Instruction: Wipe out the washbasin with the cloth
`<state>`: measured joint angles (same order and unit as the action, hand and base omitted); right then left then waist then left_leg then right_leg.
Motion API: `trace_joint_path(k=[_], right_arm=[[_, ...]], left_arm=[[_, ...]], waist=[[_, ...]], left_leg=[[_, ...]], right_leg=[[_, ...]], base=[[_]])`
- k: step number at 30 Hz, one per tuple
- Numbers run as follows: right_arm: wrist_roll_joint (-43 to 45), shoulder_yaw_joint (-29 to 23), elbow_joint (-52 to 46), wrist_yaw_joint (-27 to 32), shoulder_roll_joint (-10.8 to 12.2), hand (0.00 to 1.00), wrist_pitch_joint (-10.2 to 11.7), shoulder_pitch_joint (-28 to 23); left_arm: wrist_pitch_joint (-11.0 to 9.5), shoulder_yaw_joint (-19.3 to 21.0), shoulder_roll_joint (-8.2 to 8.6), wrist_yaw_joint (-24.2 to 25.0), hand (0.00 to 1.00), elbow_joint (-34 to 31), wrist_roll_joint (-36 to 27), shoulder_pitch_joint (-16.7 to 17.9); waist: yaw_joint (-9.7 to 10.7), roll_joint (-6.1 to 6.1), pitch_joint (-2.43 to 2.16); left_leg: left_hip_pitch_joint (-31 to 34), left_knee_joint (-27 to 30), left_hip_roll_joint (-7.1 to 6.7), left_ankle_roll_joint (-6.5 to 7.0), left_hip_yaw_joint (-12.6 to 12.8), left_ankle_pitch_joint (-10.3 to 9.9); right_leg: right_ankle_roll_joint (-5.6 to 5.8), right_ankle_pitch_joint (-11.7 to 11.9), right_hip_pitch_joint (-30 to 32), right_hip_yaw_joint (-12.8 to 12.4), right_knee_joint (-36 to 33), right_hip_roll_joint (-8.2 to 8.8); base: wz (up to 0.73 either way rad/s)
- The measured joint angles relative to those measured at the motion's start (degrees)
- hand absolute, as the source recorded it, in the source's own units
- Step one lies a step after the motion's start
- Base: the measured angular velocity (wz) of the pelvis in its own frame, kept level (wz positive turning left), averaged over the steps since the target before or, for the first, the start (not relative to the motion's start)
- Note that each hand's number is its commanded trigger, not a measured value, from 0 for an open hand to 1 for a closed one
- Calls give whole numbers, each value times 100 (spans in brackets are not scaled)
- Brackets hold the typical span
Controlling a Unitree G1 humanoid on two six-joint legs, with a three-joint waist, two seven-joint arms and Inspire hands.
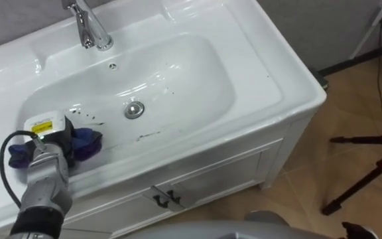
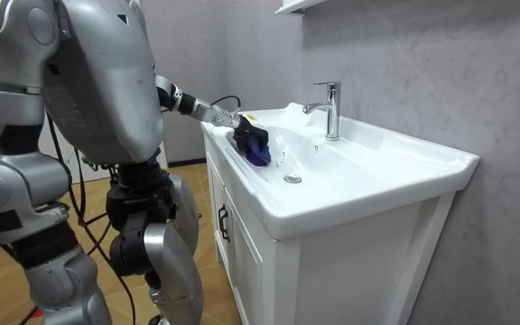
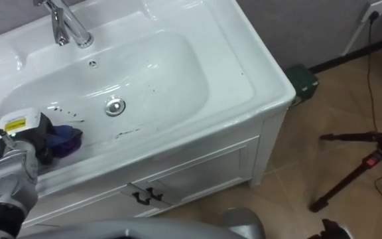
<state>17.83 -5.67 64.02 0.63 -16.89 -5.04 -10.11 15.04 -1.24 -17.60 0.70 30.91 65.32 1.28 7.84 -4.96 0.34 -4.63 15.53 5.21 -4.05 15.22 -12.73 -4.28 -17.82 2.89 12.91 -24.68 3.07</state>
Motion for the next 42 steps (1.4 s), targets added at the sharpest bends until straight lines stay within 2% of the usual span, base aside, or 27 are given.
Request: trace_joint_path(k=[7, 10, 14, 19, 36, 42], right_arm=[[-68, 336, 102, 3, 61, 0, -6, 122], [-105, 446, 119, -4, 120, 0, -12, 128], [-106, 449, 263, -21, 160, 0, -108, 273], [-106, 447, 257, -14, 168, 0, -204, 285], [-177, 452, 238, 125, 193, 0, -193, 386], [-133, 631, 268, 114, 225, 0, -197, 472]], left_arm=[[195, -681, 21, 121, 100, 26, 45, -239], [246, -837, 128, 272, 100, 25, 49, -440], [285, -1048, 134, 555, 100, 22, 52, -707], [338, -1147, 116, 797, 100, -48, 53, -860], [363, -1318, 138, 1149, 100, -128, -82, -891], [367, -1390, 170, 1563, 100, -275, -310, -998]], waist=[[156, 20, 11], [234, 34, 16], [393, 88, 41], [470, 110, 48], [535, 82, 55], [608, 78, 54]], left_leg=[[-1, -21, -11, 0, 70, -1], [14, -12, -7, 0, 66, -1], [65, -7, -24, 1, 67, -1], [119, 15, -23, 1, 195, -2], [-75, 24, 4, 1, 194, -2], [-101, 19, 2, 2, 197, -2]], right_leg=[[13, 6, 25, -94, 7, -7], [44, 25, 21, -112, 72, -27], [67, 60, 74, -148, 87, -20], [77, 83, 131, -163, 112, -6], [81, 97, -185, -169, 308, -64], [82, 97, -216, -160, 293, -59]], base=[[1], [3], [-3], [-4], [3], [2]])
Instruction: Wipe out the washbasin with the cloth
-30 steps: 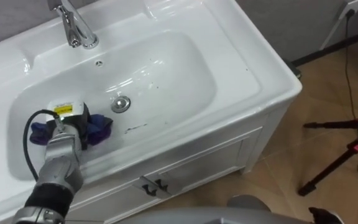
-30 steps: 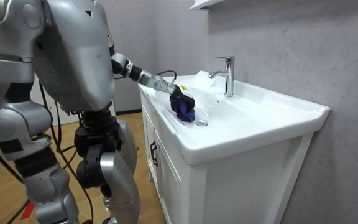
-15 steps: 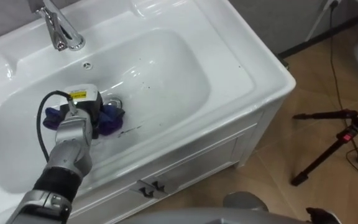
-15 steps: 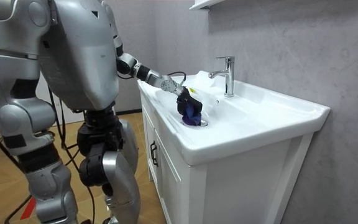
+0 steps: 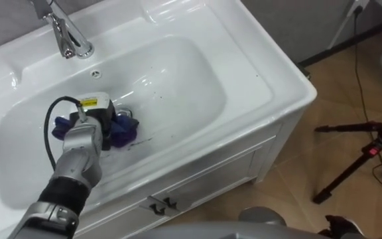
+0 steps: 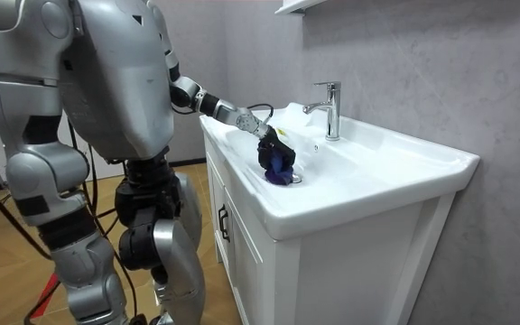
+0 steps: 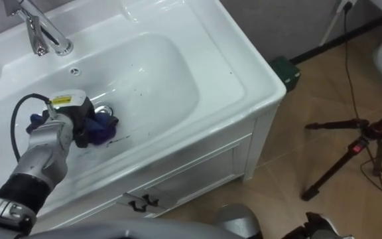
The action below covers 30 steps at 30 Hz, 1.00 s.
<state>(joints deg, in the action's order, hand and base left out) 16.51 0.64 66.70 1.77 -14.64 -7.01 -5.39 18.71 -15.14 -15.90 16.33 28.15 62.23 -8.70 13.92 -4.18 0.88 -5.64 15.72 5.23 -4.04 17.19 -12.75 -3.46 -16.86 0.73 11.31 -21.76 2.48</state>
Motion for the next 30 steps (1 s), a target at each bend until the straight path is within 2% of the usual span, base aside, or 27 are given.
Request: trace_joint_path(k=[5, 11, 20, 30], right_arm=[[1, 55, -3, -4, 31, 0, -58, -36], [-44, 209, 3, -97, 46, 0, -57, -6], [4, 277, 0, -179, 46, 0, -46, 89], [193, 257, 25, -207, 47, 0, -5, 236]], left_arm=[[16, -90, 78, 264, 100, 4, -314, -141], [19, -120, 84, 406, 100, -21, -869, -232], [21, -416, 107, 945, 100, -802, -919, -93], [19, -426, 92, 1412, 100, -1139, -913, -90]], waist=[[26, -29, 17], [55, -51, 27], [116, -107, 18], [168, -183, 38]], left_leg=[[-47, -1, -7, 0, 2, 0], [-53, 8, -9, 0, 0, 0], [16, 98, -21, 1, -11, -1], [104, 152, -22, 3, -28, -2]], right_leg=[[1, 0, -13, -30, -24, 4], [5, -3, -25, -8, -28, 18], [21, -8, -35, 31, -6, 56], [25, -9, -83, 149, 12, 96]], base=[[-3], [2], [2], [6]])
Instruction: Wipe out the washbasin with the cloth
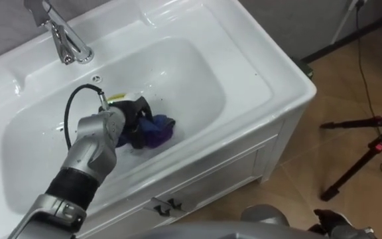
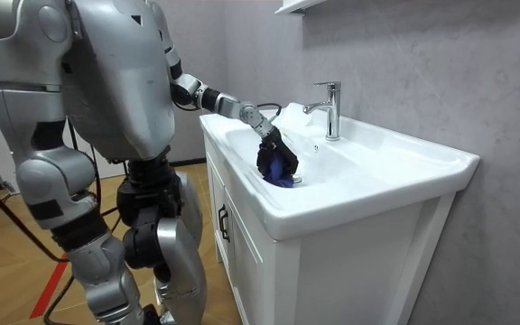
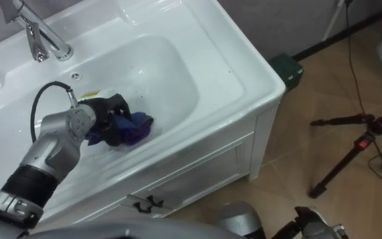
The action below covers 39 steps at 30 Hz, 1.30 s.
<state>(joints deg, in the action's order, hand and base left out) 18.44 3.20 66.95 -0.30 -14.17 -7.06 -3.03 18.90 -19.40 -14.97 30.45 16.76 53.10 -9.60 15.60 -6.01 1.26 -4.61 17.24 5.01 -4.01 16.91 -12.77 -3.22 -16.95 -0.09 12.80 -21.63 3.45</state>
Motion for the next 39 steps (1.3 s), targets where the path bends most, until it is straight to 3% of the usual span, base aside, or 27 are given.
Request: trace_joint_path(k=[10, 20, 27, 32, 37, 39], right_arm=[[-22, -112, 72, 11, -6, 0, -9, 87], [-114, -241, 240, -50, -41, 0, -6, 121], [10, -324, 126, -36, -42, 0, -53, 95], [71, -737, -63, -37, -43, 0, -61, -29], [189, -923, -45, -2, -50, 0, -154, -57], [270, -1066, -45, 2, -41, 0, -203, -92]], left_arm=[[-24, 42, -28, 255, 100, -130, 49, 45], [-188, 514, -27, 358, 100, -181, 51, 385], [-130, 675, -32, 474, 100, -183, 410, 499], [-68, 1025, -41, 472, 100, 133, 671, 526], [32, 1056, -252, 378, 100, 369, 789, 577], [84, 1168, -260, 354, 100, 507, 973, 586]], waist=[[-37, -44, -15], [-219, -10, -16], [-381, 39, -30], [-483, 120, -77], [-481, 126, -93], [-479, 109, -103]], left_leg=[[-6, -49, -37, 1, -42, 0], [-231, -330, -63, 1, -144, 0], [-282, -341, -63, 0, -163, 1], [-320, -351, -60, 1, -141, 1], [-319, -336, -60, 0, -117, 1], [-329, -335, -58, 0, -97, 1]], right_leg=[[14, -5, 3, -12, -9, 17], [14, -6, -68, -122, 10, -45], [19, -9, -64, -180, -4, -61], [19, -10, -97, -183, 1, -76], [20, -10, -101, -191, 2, -72], [20, -10, -94, -196, -7, -75]], base=[[1], [-5], [-6], [-1], [0], [-4]])
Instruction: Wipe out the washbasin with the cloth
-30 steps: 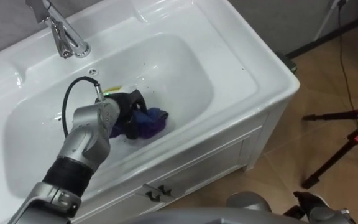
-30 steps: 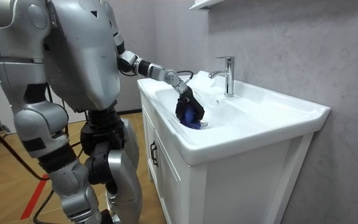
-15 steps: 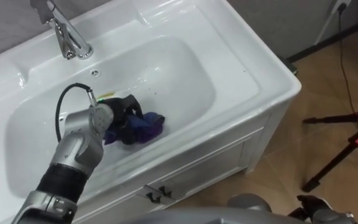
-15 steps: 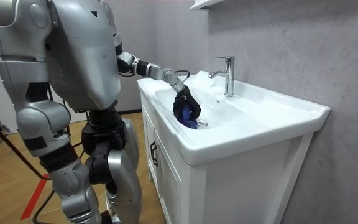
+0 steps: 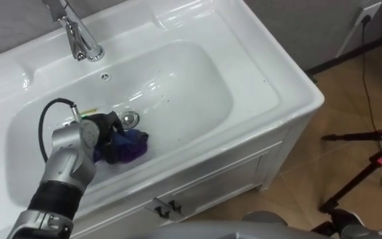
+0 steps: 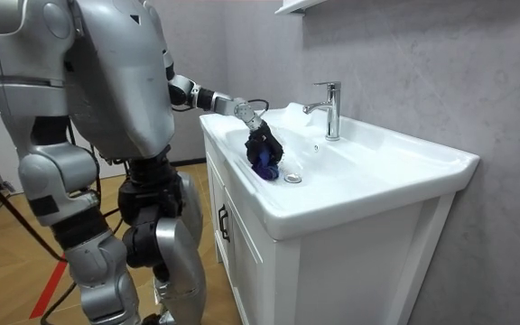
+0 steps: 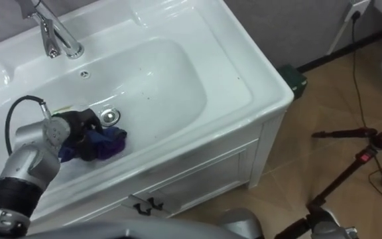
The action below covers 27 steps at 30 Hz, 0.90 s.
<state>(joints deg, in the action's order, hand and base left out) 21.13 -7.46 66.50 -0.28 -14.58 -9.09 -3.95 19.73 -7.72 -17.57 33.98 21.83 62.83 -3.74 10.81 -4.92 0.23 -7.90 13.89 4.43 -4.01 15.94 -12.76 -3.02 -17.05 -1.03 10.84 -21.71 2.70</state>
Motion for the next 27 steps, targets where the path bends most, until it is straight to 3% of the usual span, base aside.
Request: trace_joint_path(k=[5, 8, 14, 27], right_arm=[[60, -228, -37, 7, -29, 0, -185, -13], [62, -244, -45, 23, -44, 0, -231, -8], [188, -267, -161, 98, -57, 0, -222, 5], [214, -286, -167, 103, -132, 0, -224, -121]], left_arm=[[382, 32, -82, -205, 100, 165, 899, 373], [539, -116, -127, -418, 100, 470, 1201, 385], [557, -266, -129, -639, 100, 845, 1786, 495], [586, -265, -130, -760, 100, 1178, 1941, 495]], waist=[[10, -23, -11], [10, -49, -31], [-4, -124, -82], [3, -177, -93]], left_leg=[[-54, 110, 7, 0, 109, 0], [-104, 96, 17, 0, 109, 1], [-149, 105, 64, -1, 120, 1], [-146, 183, 105, -1, 141, 1]], right_leg=[[-17, -58, 8, -60, -66, 15], [-32, -74, -13, -62, -102, 5], [-80, -67, -7, -219, -127, -86], [-136, -77, -6, -286, -120, -140]], base=[[-13], [-1], [-16], [-5]])
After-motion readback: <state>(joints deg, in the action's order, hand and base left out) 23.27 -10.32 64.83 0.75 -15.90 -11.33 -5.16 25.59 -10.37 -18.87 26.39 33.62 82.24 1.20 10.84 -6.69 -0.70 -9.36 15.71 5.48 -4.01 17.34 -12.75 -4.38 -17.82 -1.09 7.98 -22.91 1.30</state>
